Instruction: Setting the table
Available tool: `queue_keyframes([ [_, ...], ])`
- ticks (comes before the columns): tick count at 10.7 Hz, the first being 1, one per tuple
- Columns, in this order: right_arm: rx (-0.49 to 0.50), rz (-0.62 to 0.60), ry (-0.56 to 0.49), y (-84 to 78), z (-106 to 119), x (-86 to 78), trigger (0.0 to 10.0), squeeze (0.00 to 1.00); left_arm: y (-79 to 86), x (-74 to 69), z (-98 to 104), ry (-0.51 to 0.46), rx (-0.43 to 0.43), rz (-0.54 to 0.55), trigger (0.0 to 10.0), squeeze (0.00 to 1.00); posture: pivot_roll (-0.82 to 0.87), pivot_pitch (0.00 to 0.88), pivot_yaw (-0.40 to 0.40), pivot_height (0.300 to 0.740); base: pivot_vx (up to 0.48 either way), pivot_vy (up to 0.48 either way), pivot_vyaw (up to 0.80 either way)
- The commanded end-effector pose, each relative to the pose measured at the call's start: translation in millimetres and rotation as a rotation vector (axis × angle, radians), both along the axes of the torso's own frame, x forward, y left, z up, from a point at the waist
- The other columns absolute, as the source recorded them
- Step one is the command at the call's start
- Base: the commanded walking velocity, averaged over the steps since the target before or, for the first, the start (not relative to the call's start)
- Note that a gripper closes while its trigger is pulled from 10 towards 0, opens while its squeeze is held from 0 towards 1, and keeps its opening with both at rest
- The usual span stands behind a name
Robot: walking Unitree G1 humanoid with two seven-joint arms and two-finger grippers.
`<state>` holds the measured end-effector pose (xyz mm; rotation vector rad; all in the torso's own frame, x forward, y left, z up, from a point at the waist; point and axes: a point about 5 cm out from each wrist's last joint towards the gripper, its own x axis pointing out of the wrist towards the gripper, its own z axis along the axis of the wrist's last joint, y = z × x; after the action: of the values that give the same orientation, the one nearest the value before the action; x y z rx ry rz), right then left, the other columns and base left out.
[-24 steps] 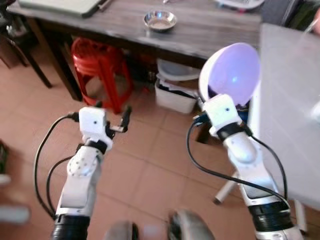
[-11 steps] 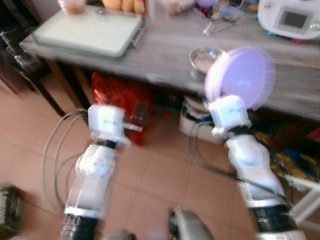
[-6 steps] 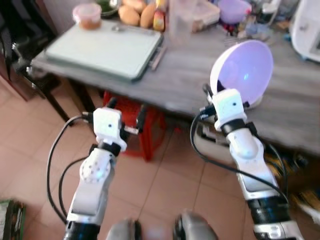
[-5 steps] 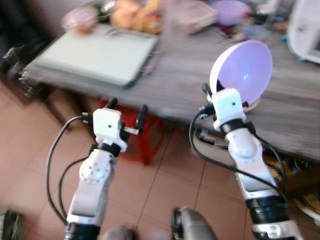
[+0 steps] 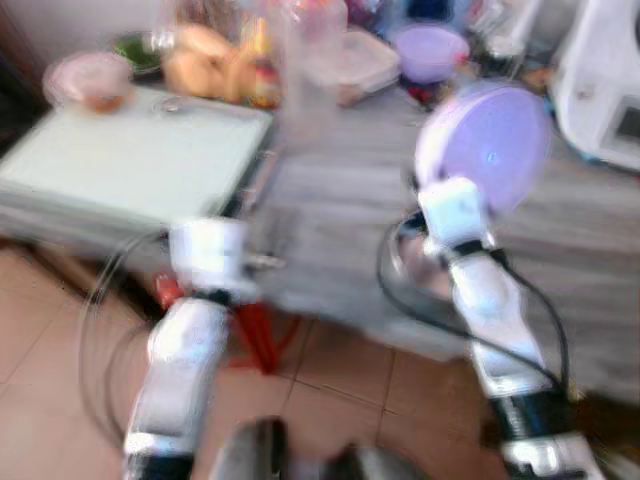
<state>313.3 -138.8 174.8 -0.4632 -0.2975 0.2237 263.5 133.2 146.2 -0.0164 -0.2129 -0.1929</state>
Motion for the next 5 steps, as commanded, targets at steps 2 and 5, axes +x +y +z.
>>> queue_keyframes([
  [2,-0.103,0.056,-0.012,-0.1,1.8,2.7,10.0,0.0,5.5,-9.8,-0.6,0.009,0.015,0.03,10.0,0.0,-0.02,0.153,0.0,0.74,0.0,0.0,0.0],
  [5,-0.152,0.225,0.048,5.7,13.2,21.6,10.0,0.0,15.8,-39.3,-17.8,0.098,0.05,0.029,10.0,0.0,0.01,0.179,-0.005,0.74,0.0,0.0,0.0],
])
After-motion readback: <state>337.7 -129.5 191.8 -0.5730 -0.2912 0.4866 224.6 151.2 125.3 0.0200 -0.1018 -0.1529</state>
